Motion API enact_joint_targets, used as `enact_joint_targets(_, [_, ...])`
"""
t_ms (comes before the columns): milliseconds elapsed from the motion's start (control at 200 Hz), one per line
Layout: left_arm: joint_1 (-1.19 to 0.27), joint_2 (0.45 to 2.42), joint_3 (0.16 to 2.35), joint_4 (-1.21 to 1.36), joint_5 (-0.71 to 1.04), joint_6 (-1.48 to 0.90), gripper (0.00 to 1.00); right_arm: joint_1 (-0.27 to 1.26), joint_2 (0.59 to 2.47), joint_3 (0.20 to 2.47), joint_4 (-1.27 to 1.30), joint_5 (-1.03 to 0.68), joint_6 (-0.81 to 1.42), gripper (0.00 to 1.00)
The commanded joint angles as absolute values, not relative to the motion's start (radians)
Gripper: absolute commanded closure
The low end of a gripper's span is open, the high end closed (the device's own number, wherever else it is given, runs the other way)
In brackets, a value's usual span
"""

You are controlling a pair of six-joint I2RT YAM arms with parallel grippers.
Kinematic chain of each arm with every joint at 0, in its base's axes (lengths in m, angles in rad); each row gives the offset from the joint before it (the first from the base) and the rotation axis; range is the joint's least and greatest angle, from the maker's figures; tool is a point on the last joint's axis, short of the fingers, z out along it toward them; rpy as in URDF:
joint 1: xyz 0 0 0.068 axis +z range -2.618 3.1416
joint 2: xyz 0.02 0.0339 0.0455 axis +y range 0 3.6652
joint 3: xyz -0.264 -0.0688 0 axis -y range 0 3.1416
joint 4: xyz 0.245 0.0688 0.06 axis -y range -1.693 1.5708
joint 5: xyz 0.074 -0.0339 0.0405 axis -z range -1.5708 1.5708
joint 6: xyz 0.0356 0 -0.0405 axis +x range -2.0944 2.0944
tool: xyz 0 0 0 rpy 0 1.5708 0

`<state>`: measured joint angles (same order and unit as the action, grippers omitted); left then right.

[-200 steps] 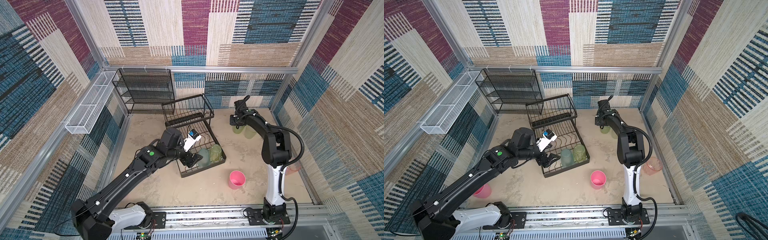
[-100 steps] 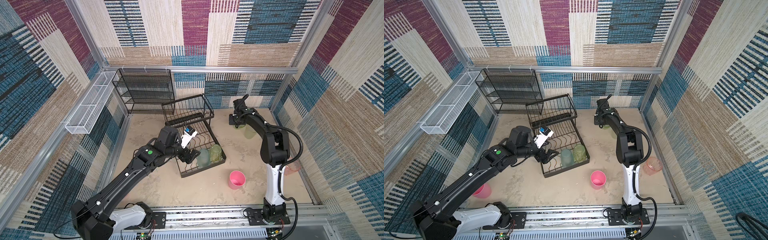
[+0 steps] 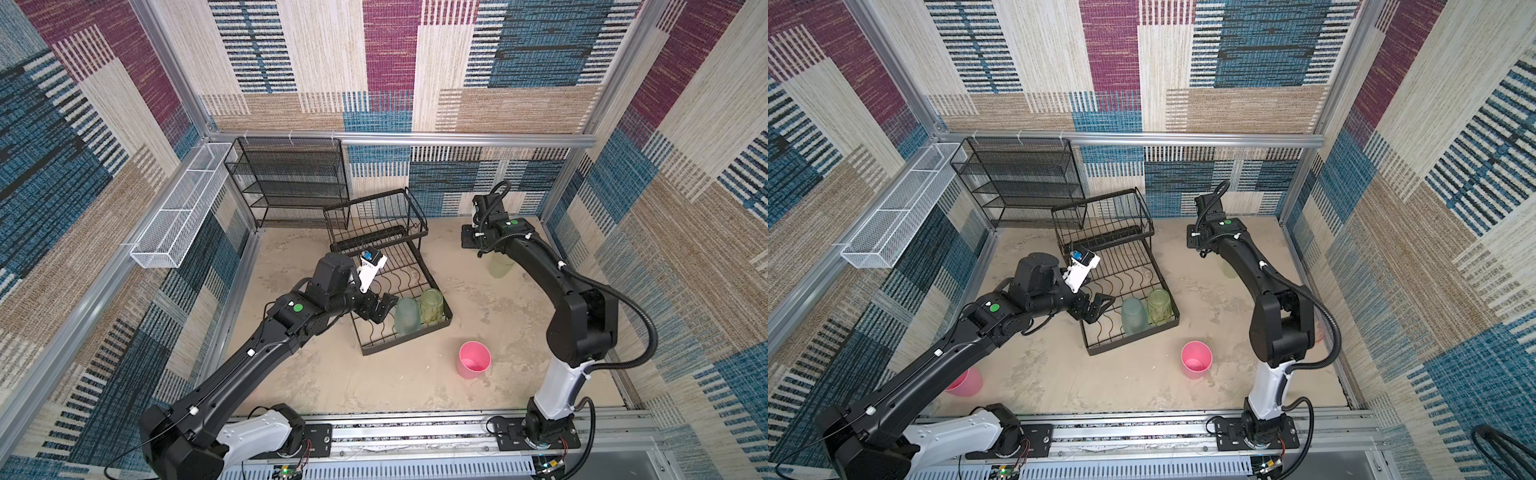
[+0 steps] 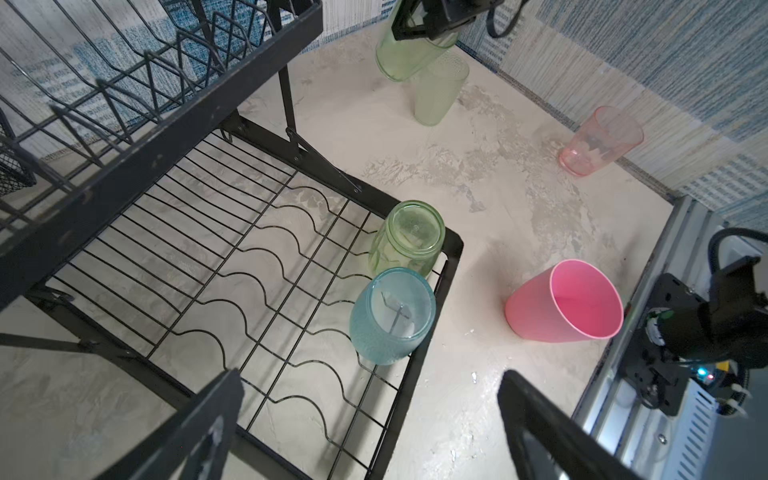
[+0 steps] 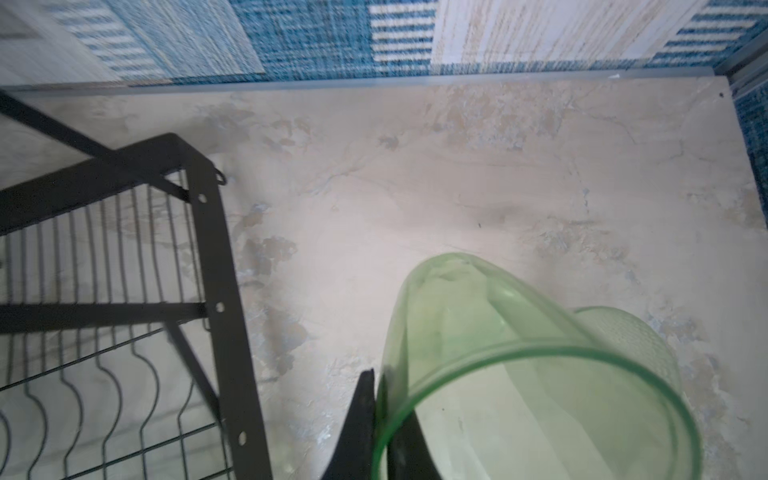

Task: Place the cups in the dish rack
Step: 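Grasp a green cup on the table with the right gripper while left gripper rises, then lift the green cup with the right gripper toward the left gripper while left arm reaches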

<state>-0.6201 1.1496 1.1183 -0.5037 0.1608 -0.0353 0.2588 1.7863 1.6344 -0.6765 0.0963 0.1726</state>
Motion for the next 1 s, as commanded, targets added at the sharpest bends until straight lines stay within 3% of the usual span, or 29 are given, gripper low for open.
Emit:
enact_joint_targets(0, [-0.621, 1.144, 1.150, -0.506, 0.112, -0.112, 0.01, 0.277, 1.680, 1.561, -0.612, 0.084, 0.187, 1.00])
enact_joint_targets(295, [-0.621, 1.094, 1.162, -0.595, 0.062, -0.261, 0.01, 0.332, 1.388, 1.416, -0.578, -0.020, 0.196, 1.00])
enact_joint_targets(666, [-0.616, 1.013, 1.145, -0.575, 0.011, -0.472, 0.01, 0.449, 1.258, 1.343, -0.446, -0.289, 0.136, 1.00])
enact_joint_targets(992, [-0.499, 1.108, 1.263, -0.488, 0.353, -0.328, 0.01, 0.452, 1.214, 1.271, -0.254, -0.603, 0.094, 1.00])
